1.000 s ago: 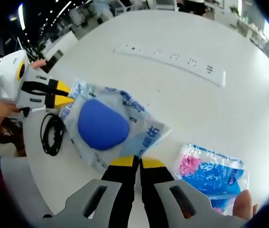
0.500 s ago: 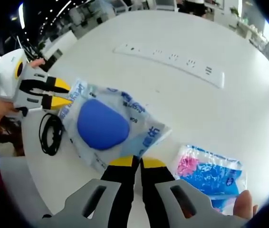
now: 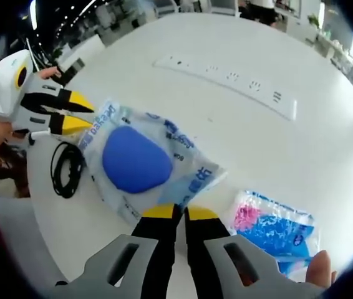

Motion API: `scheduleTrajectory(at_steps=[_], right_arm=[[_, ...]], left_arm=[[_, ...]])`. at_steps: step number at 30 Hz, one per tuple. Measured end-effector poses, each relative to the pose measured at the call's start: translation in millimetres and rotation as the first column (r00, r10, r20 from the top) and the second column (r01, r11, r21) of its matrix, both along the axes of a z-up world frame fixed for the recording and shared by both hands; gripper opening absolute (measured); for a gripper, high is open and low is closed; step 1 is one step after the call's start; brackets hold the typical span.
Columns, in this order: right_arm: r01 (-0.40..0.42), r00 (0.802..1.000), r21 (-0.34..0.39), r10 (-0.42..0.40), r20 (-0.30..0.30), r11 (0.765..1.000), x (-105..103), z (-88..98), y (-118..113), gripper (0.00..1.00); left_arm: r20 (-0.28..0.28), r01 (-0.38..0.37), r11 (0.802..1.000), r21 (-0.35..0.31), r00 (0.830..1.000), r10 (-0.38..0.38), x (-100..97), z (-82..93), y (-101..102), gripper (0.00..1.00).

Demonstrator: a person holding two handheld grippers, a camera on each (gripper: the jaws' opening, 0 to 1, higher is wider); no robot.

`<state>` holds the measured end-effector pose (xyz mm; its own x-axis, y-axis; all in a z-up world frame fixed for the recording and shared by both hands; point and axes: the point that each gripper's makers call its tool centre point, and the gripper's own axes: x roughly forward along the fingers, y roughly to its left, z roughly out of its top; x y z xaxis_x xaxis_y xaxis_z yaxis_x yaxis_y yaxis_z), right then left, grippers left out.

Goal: Arrange the tabletop items into an orderly group along one side of the table until the central work area is clear of visible clutter.

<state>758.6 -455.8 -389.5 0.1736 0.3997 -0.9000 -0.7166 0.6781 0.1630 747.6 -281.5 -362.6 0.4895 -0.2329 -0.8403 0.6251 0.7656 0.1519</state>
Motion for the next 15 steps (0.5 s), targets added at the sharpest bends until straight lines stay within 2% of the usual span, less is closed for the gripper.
scheduleTrajectory(at_steps=[8, 15], right_arm=[[-0.068, 0.998, -0.002, 0.068, 0.012, 0.998, -1.3, 0.1, -0.3, 0.05], [-0.092, 0.995, -0.002, 0.092, 0.023, 0.996, 0.4, -0.2, -0.9, 0.05]], left_arm=[[0.024, -0.022, 1.000, -0.015, 0.999, 0.023, 9.2, 7.4, 3.4, 0.13], [0.018, -0.030, 0.999, -0.021, 0.999, 0.030, 8.7, 4.0, 4.1, 0.12]])
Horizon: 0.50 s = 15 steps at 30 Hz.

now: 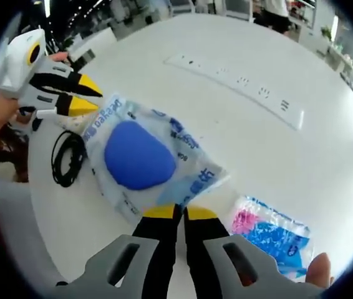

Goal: Arrange the tabletop items into an orderly group along one side of the table until the central work area is clear of visible clutter.

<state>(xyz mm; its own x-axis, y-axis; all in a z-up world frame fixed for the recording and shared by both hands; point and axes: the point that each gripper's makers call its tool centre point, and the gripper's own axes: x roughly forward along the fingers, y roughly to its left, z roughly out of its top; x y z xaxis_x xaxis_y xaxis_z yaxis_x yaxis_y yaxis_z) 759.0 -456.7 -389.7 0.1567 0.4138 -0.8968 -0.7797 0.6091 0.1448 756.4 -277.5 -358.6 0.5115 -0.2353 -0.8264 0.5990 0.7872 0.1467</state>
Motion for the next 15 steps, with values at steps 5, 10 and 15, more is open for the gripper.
scheduleTrajectory(at_steps=[5, 10, 15], right_arm=[[-0.013, 1.000, -0.007, 0.013, 0.006, 1.000, 2.0, 0.4, -0.5, 0.06], [0.001, 1.000, -0.009, -0.001, 0.010, 1.000, 2.9, 0.8, -0.9, 0.08], [0.028, 1.000, 0.001, -0.028, 0.009, 1.000, 3.1, 5.1, -2.9, 0.13]], left_arm=[[0.009, -0.004, 1.000, -0.010, 1.000, 0.004, 0.6, 3.7, 0.5, 0.13], [0.024, -0.003, 1.000, -0.028, 1.000, 0.004, -0.9, 10.3, -1.2, 0.13], [0.032, -0.003, 0.999, -0.048, 0.999, 0.004, -3.1, 13.8, -5.0, 0.13]])
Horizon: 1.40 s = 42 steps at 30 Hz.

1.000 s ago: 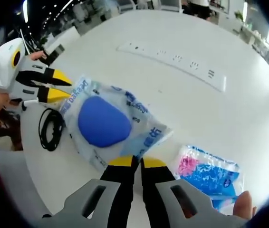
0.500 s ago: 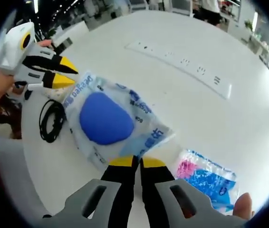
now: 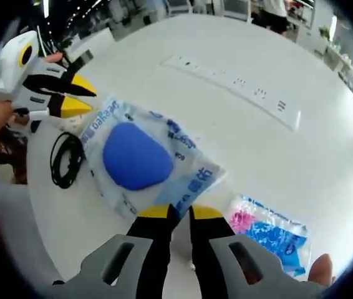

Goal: Arrange the tabletop items into an orderly group along one side of the table until the central work area is clear of visible clutter.

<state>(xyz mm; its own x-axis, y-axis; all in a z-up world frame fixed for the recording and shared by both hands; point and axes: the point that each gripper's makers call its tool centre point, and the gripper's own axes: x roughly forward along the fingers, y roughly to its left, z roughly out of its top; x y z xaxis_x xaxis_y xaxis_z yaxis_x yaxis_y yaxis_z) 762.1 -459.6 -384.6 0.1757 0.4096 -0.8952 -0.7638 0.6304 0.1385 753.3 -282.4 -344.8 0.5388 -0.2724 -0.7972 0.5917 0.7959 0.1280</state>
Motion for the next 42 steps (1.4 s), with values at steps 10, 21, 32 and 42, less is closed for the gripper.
scheduleTrajectory(at_steps=[10, 21, 32, 42], right_arm=[[0.060, 0.998, 0.054, -0.062, 0.030, 0.997, 4.5, 21.0, -6.6, 0.14], [0.086, 0.987, 0.141, -0.104, 0.124, 0.986, -7.5, 59.3, -7.5, 0.16], [0.069, 0.979, 0.160, -0.098, 0.181, 0.985, -38.4, 76.0, -15.0, 0.21], [0.051, 0.975, 0.150, -0.081, 0.206, 0.987, -66.5, 74.1, -18.9, 0.31]], left_arm=[[0.032, 0.002, 0.998, -0.066, 0.999, 0.000, -12.3, 14.6, -9.1, 0.13], [0.091, 0.016, 0.990, -0.138, 0.996, -0.003, -39.3, 36.2, -14.3, 0.13], [0.119, 0.041, 0.987, -0.153, 0.993, -0.023, -64.2, 52.0, -18.4, 0.15], [0.106, 0.082, 0.981, -0.175, 0.992, -0.064, -94.2, 51.6, -27.4, 0.32]])
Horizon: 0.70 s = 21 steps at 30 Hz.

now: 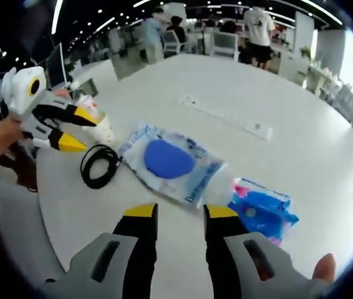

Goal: Arrange the tabletop items into an orderly group along one side of the table until the central work area is clear of visible clutter.

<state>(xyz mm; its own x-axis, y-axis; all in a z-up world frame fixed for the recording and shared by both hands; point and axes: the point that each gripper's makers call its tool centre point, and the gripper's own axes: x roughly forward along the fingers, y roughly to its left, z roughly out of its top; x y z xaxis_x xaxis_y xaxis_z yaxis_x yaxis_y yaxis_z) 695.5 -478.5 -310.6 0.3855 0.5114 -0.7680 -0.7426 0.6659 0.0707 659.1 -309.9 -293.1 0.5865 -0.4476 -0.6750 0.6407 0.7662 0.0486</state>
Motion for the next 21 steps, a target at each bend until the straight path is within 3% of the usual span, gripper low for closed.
scheduleTrajectory(at_steps=[21], right_arm=[[-0.012, 0.998, 0.023, 0.010, 0.061, 1.000, -39.7, 15.0, 2.9, 0.50]], left_arm=[[-0.032, 0.013, 0.997, -0.076, 0.999, -0.016, -47.9, 3.5, -2.3, 0.53]])
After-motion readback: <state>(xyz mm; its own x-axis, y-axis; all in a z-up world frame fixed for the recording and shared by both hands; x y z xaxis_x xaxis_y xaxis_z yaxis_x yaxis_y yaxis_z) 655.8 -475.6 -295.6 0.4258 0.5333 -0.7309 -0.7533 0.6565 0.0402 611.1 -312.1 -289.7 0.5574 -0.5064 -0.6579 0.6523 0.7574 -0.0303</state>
